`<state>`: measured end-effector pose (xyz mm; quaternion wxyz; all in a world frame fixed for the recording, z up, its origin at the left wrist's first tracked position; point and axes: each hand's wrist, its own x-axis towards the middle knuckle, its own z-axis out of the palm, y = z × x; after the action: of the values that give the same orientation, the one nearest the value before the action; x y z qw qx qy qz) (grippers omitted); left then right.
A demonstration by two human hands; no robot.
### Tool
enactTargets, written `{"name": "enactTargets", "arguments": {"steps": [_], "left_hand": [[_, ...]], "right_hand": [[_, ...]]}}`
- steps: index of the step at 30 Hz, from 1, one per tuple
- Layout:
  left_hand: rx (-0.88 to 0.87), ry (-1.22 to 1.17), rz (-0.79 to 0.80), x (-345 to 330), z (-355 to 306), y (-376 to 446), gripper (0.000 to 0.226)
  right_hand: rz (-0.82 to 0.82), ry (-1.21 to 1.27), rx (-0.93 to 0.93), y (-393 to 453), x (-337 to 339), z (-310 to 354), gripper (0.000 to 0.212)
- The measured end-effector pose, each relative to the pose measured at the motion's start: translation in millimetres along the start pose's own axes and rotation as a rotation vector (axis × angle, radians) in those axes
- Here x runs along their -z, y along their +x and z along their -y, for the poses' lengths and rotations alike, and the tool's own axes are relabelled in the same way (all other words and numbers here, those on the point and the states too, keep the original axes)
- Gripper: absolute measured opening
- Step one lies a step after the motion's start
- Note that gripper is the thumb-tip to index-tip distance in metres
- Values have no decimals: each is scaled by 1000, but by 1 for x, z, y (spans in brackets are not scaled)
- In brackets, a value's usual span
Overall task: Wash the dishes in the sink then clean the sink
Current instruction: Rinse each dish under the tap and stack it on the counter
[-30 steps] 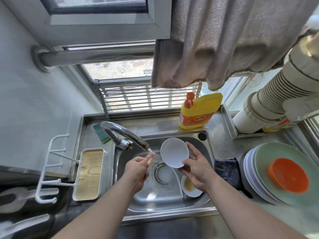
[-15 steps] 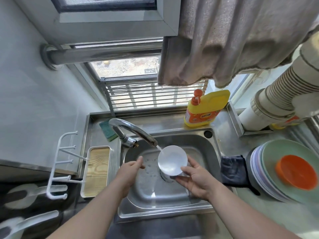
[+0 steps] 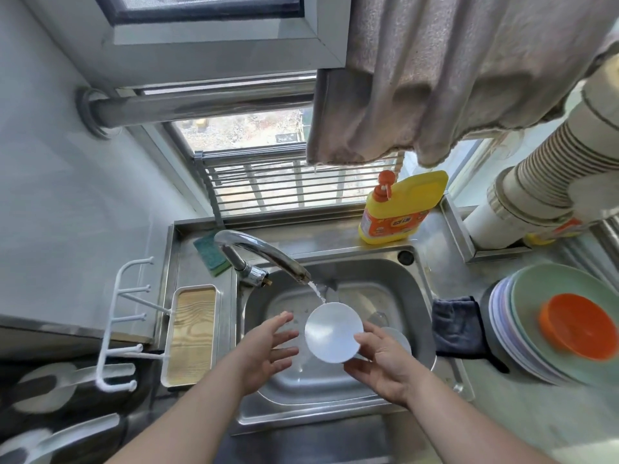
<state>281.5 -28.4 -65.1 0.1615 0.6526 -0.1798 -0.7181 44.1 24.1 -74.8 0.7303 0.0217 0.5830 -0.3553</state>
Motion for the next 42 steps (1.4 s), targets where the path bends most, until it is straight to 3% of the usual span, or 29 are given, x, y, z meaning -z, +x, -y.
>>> {"name": "enactTargets", "arguments": {"steps": [7,11,14,21,26,31,34,38,42], "left_hand": [[-5,-10,-10,-3,1,-4,37],[10,-18,-6,-4,4,2,43],[32,-45,13,-2,3,5,42],[107,-180,84,-10,3,6,42],[238,-317,96,-17,10,7,48],[434,-389,214,-28,23,12,62],[420,-456,268,-35,22,12,69],[342,-416,242,-38,14,10,52],[71,-311,106,-42,9,16,44]], "right_hand": [[-12,135,40,17,-24,17,31],[18,113,-41,11,-30,-5,28],[-49,128,-91,11,-15,-8,28],[-28,150,-129,21,-25,3,41],[-41,-1,-315,19,-18,-7,49],[-101,-131,-483,22,-16,3,63],[-114,-163,-475,25,-16,13,65],[-120,-59,-344,26,-13,15,69],[2,104,-223,22,-9,4,58]]}}
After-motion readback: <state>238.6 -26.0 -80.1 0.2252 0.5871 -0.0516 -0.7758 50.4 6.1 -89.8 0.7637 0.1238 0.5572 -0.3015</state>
